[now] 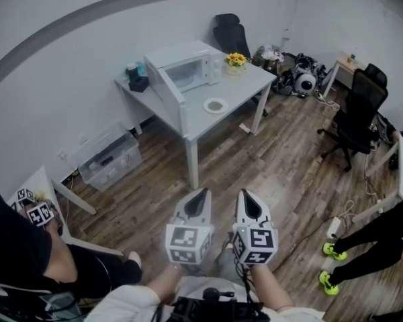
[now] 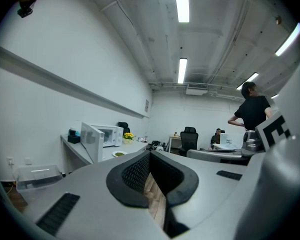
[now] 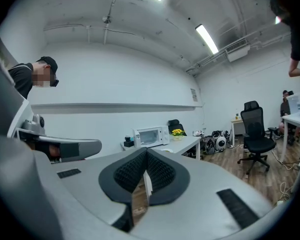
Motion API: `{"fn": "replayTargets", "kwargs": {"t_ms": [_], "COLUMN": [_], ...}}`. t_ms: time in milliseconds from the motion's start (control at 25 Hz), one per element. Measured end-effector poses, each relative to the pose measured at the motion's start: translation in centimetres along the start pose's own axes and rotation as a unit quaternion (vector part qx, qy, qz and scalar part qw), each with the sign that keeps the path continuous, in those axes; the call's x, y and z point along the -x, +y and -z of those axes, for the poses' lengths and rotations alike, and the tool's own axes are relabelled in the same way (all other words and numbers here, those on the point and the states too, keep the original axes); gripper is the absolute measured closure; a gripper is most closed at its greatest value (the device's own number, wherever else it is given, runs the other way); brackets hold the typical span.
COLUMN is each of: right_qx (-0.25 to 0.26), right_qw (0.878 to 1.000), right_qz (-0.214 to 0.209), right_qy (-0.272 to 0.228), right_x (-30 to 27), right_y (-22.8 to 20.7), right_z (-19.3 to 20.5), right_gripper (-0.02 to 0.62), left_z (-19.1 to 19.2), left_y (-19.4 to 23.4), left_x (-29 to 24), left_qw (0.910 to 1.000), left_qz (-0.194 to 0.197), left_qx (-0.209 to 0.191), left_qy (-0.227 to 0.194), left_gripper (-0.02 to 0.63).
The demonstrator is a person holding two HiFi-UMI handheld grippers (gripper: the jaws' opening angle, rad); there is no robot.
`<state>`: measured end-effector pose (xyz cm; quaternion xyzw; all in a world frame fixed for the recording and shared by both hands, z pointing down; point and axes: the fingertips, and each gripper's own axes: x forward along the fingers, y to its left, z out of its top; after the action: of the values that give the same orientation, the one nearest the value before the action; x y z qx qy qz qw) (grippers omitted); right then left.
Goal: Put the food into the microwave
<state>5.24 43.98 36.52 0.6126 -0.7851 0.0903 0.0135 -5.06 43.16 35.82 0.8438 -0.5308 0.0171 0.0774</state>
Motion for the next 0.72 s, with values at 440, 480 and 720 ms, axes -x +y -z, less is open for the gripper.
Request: {"fn": "replayTargets", "kwargs": {"t_ms": [440,480,720], "right_qx": [0.014,0.014,0.012], "right_qw": [0.999,0.999,0.999], "right_qz": [-0.019,-0.022,-0.04], "right_qy": [-0.025,-0.025,-0.022], "right_x": [-6.0,-6.6,-10.4], "right_y": [-3.9,-4.4,-7.5], "right_z": [-2.6,-3.0,-4.6], "right_gripper": [0.572,0.572,0.572], "left_z": [-1.6,-1.8,-3.1], "left_y": [0.3,0.2,-0.4], "left_x": [-7.4,-8.2,-12.9], "left_qw": [0.9997,0.9997,0.9994], "left_qz": [-0.016,-0.018,-0.029], "left_qx": [-0.008,-0.007,-0.009], "left_qy": [-0.015,-0.016,-0.018], "left_gripper": [0.595,0.595,0.595]}}
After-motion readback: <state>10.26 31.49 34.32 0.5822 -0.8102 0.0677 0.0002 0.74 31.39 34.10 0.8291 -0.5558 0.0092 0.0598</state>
